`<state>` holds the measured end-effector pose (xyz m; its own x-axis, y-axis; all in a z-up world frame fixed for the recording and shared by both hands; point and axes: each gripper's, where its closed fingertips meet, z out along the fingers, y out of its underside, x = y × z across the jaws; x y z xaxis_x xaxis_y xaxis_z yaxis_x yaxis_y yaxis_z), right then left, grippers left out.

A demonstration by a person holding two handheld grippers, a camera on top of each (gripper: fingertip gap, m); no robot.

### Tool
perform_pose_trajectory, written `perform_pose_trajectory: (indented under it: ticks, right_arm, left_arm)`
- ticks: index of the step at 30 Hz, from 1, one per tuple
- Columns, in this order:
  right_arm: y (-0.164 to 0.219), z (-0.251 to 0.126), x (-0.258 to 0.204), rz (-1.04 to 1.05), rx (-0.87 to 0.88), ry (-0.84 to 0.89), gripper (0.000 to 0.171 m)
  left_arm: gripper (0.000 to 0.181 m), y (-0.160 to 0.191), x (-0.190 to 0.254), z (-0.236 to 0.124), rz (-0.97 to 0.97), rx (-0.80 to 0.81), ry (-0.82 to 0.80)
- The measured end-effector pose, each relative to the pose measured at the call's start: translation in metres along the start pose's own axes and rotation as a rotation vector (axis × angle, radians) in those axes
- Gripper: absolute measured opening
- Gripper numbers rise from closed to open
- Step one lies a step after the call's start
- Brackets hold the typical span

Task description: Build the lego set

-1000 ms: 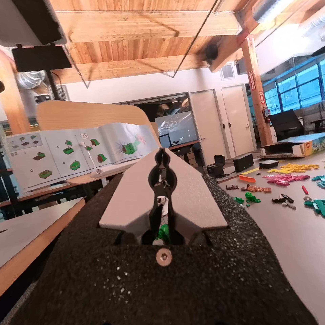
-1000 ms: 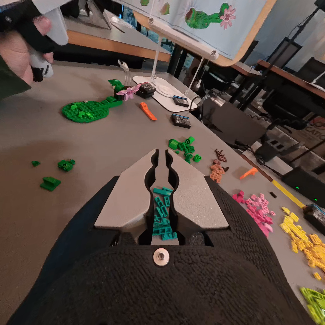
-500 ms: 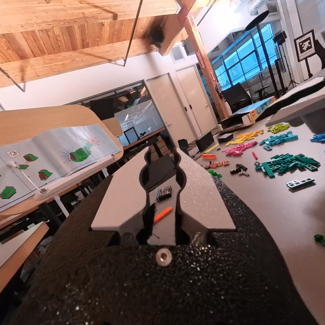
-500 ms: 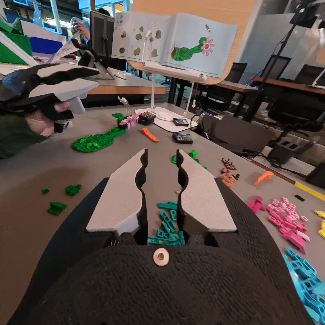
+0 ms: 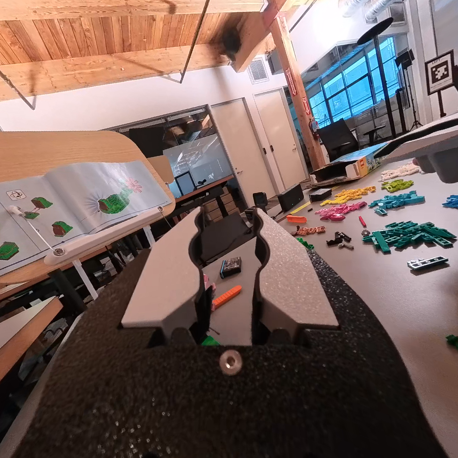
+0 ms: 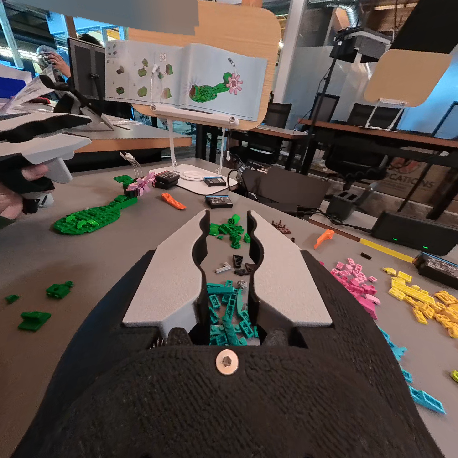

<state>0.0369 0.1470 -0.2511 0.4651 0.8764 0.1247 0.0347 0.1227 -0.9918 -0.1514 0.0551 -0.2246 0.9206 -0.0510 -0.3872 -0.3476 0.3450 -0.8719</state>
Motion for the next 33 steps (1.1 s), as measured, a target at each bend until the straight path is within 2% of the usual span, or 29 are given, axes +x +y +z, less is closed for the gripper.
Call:
perform_pose_trajectory:
  ticks: [8, 12, 15, 20, 26, 33]
  right_arm:
    - [0.008, 0.009, -0.003, -0.019, -0.070, -0.024, 0.025]
    - [-0.002, 0.033, -0.015, -0.080, -0.207, -0.126, 0.025]
    - [0.004, 0.052, -0.018, -0.140, -0.362, -0.227, 0.024]
    - [0.015, 0.087, 0.006, -0.324, -0.534, -0.292, 0.023]
    - [0.049, 0.128, -0.005, -0.393, -0.662, -0.584, 0.019]
    - [0.099, 0.140, -0.022, -0.421, -0.830, -0.868, 0.022]
  left_arm:
    - [0.035, -0.001, 0.000, 0.000, 0.008, 0.006, -0.003]
    - [0.035, -0.001, -0.005, -0.001, -0.002, 0.007, -0.019]
    - [0.035, -0.002, -0.006, -0.002, -0.002, 0.012, -0.024]
    - [0.034, -0.003, -0.007, -0.002, 0.000, 0.017, -0.027]
    - [0.034, -0.005, -0.008, -0.002, -0.012, 0.024, -0.026]
    - [0.034, -0.004, -0.007, -0.002, -0.014, 0.022, -0.024]
